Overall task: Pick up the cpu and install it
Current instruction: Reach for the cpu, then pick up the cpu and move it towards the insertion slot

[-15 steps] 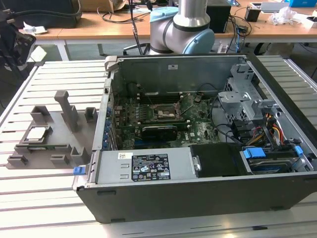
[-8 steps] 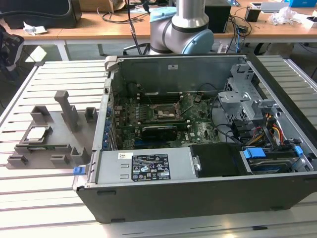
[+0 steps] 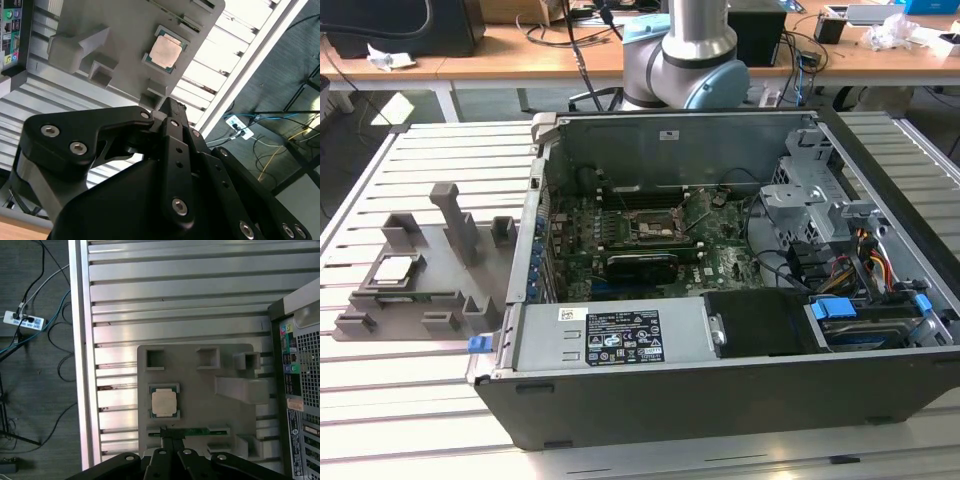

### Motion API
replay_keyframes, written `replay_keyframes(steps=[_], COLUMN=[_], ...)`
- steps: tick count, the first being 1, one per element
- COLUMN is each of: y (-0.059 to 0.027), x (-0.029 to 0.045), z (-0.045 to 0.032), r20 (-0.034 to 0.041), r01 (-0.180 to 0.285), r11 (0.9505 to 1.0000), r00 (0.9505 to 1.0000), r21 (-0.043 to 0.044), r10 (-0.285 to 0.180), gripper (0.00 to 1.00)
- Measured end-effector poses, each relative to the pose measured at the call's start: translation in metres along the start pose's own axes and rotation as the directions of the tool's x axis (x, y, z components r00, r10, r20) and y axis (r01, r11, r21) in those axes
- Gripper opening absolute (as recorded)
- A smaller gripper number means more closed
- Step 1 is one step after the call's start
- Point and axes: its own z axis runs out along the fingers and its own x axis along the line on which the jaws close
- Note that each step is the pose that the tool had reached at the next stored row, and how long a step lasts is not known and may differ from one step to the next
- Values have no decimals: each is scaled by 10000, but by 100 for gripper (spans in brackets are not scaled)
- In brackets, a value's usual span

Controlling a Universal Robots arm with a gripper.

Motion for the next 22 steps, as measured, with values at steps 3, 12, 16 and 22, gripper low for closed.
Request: replay_keyframes(steps=[3,12,16,22], y=[0,0,0,0], x=[1,2,3,3], z=[0,0,0,0], r20=[0,-1,0,0], r01=[-1,0,-1,-1], r11=[10000,10000,10000,10000], r00=[10000,10000,10000,10000], r21=[0,0,0,0], r10=[1,0,1,1], gripper=[11,11,11,53])
